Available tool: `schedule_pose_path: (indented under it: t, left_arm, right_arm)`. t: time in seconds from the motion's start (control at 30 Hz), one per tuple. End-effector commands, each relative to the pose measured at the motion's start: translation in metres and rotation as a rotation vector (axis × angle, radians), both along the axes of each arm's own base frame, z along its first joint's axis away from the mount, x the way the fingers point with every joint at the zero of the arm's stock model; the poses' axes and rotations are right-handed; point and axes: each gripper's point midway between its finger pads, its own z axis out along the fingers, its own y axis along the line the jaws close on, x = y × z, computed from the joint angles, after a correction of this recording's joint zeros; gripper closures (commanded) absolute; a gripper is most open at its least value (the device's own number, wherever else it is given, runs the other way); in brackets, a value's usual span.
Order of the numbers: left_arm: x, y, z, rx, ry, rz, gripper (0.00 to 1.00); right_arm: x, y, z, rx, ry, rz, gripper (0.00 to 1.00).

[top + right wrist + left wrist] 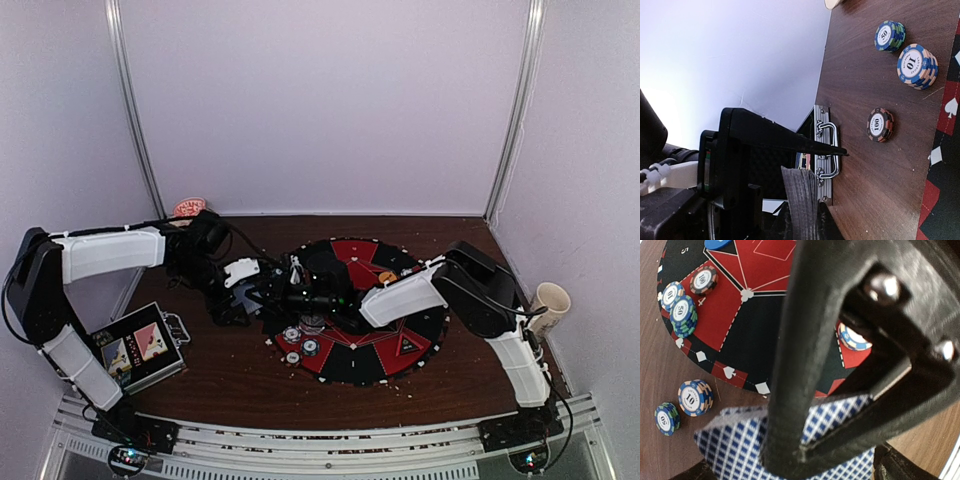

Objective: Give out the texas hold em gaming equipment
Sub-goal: Pass from the right arm to the left

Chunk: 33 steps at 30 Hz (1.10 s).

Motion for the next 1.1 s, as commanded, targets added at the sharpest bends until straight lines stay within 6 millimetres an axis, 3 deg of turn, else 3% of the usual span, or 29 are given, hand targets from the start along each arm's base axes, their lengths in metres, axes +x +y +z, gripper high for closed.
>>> schedule_pose_path:
  t: [0.0, 0.23, 0.3, 0.43, 0.8, 1.07]
  left_arm:
    - [0.008, -0.006, -0.001, 0.006, -0.046, -0.008, 0.1]
    - [0.007, -0.006, -0.002, 0.011, -0.047, -0.007, 0.24]
    - [0.007, -0.006, -0.004, 0.015, -0.045, -0.005, 0.25]
    - [0.006, -0.005, -0.005, 0.015, -0.046, -0.004, 0.16]
    - [0.002, -0.014, 0.002, -0.056, -0.058, -0.023, 0.27]
    - [0.004, -0.025, 0.025, -0.166, -0.142, -0.037, 0.31]
  right_arm:
    - [0.0, 0.003, 0.047, 0.086, -0.053, -0.005, 1.0]
    - [-0.002, 0.003, 0.048, 0.086, -0.053, -0.003, 1.0]
    - [-0.002, 0.003, 0.047, 0.086, -0.051, -0.003, 1.0]
    - [-0.002, 0.002, 0.048, 0.089, -0.054, -0.005, 1.0]
    - [-0.003, -0.005, 0.05, 0.104, -0.049, -0.02, 1.0]
    - [-0.001, -0.013, 0.046, 0.116, -0.034, -0.038, 1.0]
